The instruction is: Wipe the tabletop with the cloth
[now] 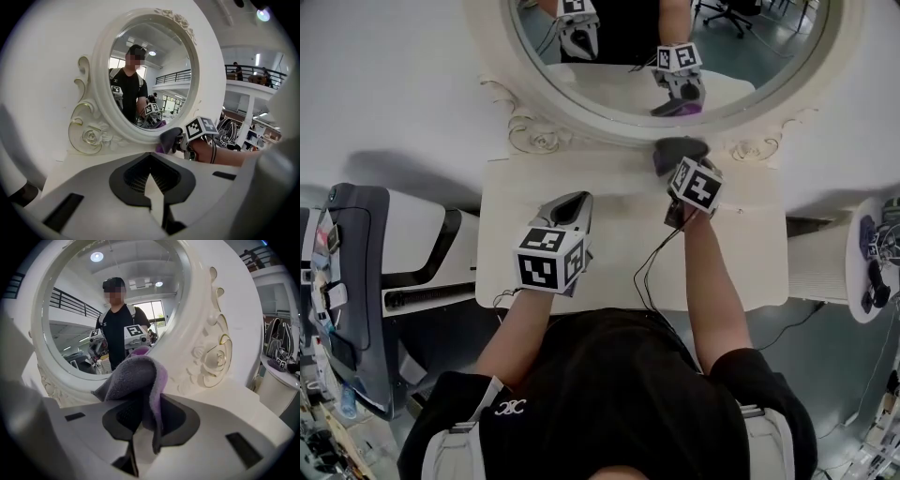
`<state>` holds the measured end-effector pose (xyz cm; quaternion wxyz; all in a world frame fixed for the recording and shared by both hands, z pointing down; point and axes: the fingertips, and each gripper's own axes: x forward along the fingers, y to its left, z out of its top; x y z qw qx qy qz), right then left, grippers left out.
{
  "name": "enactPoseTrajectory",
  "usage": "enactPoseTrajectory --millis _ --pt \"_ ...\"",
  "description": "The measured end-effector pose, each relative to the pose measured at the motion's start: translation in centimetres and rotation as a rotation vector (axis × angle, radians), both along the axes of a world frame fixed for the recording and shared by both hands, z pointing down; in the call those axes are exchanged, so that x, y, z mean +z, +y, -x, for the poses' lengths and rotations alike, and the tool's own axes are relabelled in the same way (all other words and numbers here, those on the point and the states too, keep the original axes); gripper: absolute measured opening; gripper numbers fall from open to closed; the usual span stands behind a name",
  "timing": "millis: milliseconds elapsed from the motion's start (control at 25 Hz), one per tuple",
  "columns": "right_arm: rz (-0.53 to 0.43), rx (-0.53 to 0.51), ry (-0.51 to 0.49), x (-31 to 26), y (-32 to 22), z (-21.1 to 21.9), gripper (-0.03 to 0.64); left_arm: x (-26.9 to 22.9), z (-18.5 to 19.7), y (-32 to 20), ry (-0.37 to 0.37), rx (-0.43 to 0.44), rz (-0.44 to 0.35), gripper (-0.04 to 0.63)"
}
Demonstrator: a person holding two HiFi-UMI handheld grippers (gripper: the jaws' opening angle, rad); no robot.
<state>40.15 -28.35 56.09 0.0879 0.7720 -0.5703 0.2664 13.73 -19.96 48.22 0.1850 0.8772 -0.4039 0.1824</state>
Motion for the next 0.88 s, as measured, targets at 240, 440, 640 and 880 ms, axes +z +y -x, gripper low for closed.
enactPoseTrajectory --millis 240,440,640,880 --pt "-0.027 0.026 0.02 -1.3 0.8 -5.4 0.089 -0.1 -4.3 0.5 -0.011 0.008 -0.002 0.0" --pt "-0.094 0.044 0.05 -4.3 1.5 -9.3 0.088 -0.1 -8.0 1.3 -0.01 0.027 -0.011 0.0" --pt "-0.192 0.063 0.092 -9.1 2.3 -12.8 0.088 -0.3 -10.9 1.7 0.004 0.04 -0.025 0.001" --pt "-0.356 0.093 0.187 -16.8 3.3 -16.1 0.088 -0.9 -13.2 1.8 0.028 0.063 -0.047 0.001"
